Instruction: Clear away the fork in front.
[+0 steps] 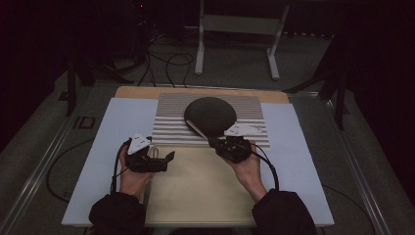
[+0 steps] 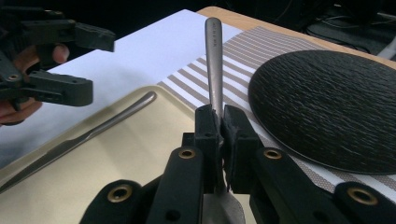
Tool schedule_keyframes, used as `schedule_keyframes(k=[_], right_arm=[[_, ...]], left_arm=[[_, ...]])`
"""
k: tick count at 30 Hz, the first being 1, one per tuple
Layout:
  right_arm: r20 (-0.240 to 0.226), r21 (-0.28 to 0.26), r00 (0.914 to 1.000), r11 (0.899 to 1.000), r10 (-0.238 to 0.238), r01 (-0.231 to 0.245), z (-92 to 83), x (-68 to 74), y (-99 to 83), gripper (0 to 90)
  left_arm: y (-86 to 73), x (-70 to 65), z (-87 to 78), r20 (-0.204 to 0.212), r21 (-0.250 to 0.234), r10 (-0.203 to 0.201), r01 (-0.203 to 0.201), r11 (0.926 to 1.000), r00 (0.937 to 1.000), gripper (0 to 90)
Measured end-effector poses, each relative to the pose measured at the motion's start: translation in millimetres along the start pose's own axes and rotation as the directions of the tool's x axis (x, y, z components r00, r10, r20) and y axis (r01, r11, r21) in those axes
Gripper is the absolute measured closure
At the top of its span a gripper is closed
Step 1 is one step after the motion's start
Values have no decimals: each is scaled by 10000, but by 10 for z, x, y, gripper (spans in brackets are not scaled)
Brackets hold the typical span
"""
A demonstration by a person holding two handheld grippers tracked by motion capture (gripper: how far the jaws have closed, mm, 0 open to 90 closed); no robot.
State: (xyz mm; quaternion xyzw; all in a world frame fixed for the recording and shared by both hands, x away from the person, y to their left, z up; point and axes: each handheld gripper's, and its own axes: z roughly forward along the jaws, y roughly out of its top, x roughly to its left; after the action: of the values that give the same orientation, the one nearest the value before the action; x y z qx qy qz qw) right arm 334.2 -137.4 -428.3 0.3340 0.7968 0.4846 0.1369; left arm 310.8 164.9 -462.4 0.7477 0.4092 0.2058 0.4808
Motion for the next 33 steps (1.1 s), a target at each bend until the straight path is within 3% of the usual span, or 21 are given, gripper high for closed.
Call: schedule_keyframes(k=[8,13,17,18,20,23,24,25,30,33], right_arm=[[-215,-130,9996,9997,-208,205,2,72,14,858],[-401,-180,9985,9992,-363,356,37,149,23,858],[-528,-206,9977,9989,-433,422,61,193,17,858],[-556,-219,9976,9989,-415,403,64,202,15,858],[-578,-230,9973,9987,-457,444,67,206,12,858],[-661,-294,9966,9984,-493,475,84,232,6,858],[-675,-299,9965,9984,-494,475,90,245,5,858],[-675,-299,9965,9984,-494,475,90,245,5,858],[-755,-322,9947,9972,-703,680,131,307,-6,858],[-738,-316,9942,9966,-785,763,140,318,-13,858]], left_arm=[[59,-34,53,285,-52,-183,184,9998,9994,3],[134,-89,115,691,-125,-401,411,9991,9968,23],[172,-100,145,991,-235,-743,770,9968,9923,52],[187,-101,158,1212,-318,-966,1012,9944,9879,65],[187,-101,158,1212,-318,-966,1012,9944,9879,85],[243,-122,191,1619,-461,-1478,1571,9865,9757,190],[243,-122,191,1619,-461,-1478,1571,9865,9757,235],[256,-126,201,1742,-461,-1518,1620,9857,9730,235],[308,-175,251,2182,-442,-1759,1898,9808,9599,430],[316,-180,271,2495,-498,-2025,2214,9739,9469,493]])
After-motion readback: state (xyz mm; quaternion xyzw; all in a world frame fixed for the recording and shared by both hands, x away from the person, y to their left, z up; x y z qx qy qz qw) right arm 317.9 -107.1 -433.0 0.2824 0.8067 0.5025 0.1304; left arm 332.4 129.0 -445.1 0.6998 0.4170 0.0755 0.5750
